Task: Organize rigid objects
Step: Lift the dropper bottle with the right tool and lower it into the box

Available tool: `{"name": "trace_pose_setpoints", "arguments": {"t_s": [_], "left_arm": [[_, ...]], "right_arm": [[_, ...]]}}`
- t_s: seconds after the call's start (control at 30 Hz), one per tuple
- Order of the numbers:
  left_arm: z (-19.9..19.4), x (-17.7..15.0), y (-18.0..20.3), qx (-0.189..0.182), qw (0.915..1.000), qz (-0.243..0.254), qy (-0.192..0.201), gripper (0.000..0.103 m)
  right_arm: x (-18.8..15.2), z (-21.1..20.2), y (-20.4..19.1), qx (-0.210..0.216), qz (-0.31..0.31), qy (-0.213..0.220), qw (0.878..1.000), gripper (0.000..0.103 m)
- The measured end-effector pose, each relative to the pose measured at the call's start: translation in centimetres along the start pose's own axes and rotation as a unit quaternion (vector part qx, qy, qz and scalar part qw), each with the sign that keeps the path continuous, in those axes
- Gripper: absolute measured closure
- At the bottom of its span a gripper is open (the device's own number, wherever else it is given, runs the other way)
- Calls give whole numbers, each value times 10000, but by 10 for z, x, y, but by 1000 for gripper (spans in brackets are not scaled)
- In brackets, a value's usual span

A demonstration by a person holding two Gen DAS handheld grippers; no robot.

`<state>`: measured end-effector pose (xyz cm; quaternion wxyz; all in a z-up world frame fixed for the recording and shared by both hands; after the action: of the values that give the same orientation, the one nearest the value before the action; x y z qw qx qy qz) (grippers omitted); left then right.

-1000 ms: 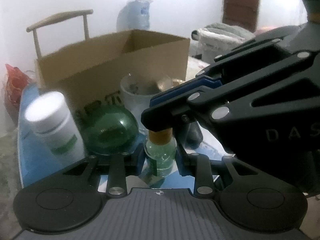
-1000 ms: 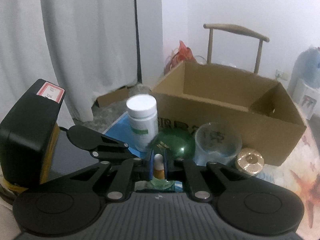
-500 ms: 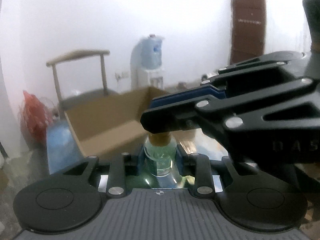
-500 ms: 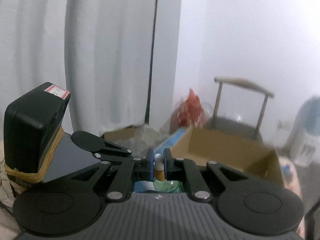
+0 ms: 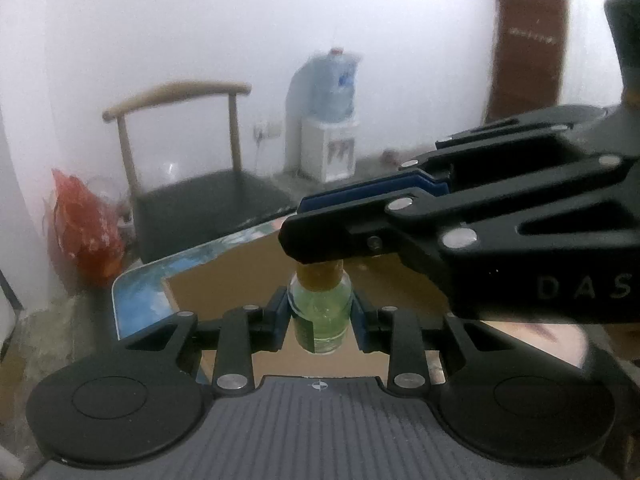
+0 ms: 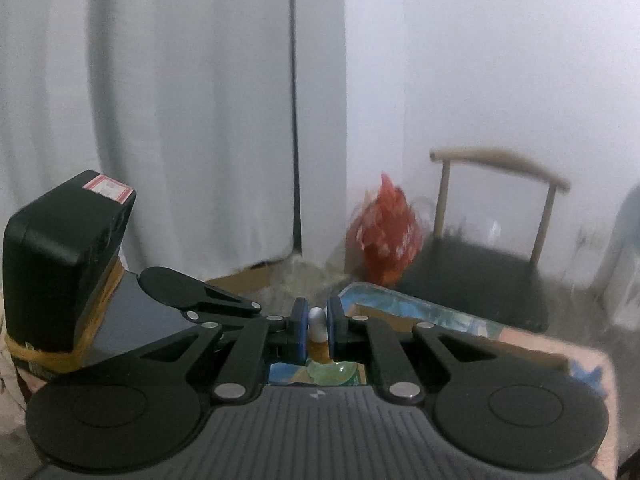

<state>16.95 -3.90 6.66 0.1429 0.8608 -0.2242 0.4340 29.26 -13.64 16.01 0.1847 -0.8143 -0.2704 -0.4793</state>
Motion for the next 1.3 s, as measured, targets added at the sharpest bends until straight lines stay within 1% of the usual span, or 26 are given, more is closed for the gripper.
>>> {"name": "trace_pose_setpoints", "arguments": {"t_s": [0.13,0.2,0.3,0.47,0.57,0.7,0.83,0.93,0.97,1.0,1.07,1.1,1.17,1.2,1.27,1.3], "left_arm": [[43,13,-21,170,9990,-11,-412,72],[66,14,-30,282,9978,9,-602,72],[87,11,-41,396,9954,-20,-876,72],[110,4,-54,534,9903,-33,-1285,72],[115,1,-59,573,9879,21,-1438,71],[115,2,-58,680,9877,256,-1383,68],[115,0,-59,721,9856,241,-1508,66],[111,-2,-60,749,9858,224,-1486,64],[109,-1,-61,749,9860,210,-1472,56],[107,0,-60,754,9864,216,-1444,45],[100,2,-57,752,9878,269,-1336,36],[97,3,-57,751,9884,286,-1288,34],[91,5,-55,756,9892,270,-1225,33],[87,7,-54,768,9898,246,-1174,32],[75,9,-54,803,9914,197,-1016,30],[68,11,-52,798,9923,187,-934,28]], "right_arm": [[5,48,37,129,389,-315,9987,93],[2,73,57,216,637,-477,9966,93],[-5,104,80,366,1007,-695,9918,93],[-19,143,106,586,1439,-1011,9827,93],[-27,153,110,694,1606,-1118,9782,93],[-42,170,114,790,1822,-1362,9706,92],[-51,187,115,828,1946,-1527,9654,93],[-54,195,113,763,1877,-1658,9651,92],[-55,196,111,733,1836,-1702,9654,91],[-56,198,110,742,1840,-1749,9644,90],[-54,196,108,781,1900,-1778,9624,88],[-53,194,108,741,1917,-1779,9624,87],[-47,188,108,629,1863,-1742,9649,79],[-44,183,107,571,1843,-1712,9662,77],[-39,171,108,495,1816,-1613,9688,65],[-35,160,108,455,1808,-1513,9707,61]]}}
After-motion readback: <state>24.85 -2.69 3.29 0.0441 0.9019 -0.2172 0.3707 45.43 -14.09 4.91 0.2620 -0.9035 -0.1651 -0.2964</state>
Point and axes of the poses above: each gripper's, at about its wrist camera, not at the fingertips, and z roughly the way its jaws point, y to its right, x to its top, the point moved 2 cm from there along z, roughly the way its jaws point, and after that the axes turned 2 degrees about -z, right-handed, at the moved point
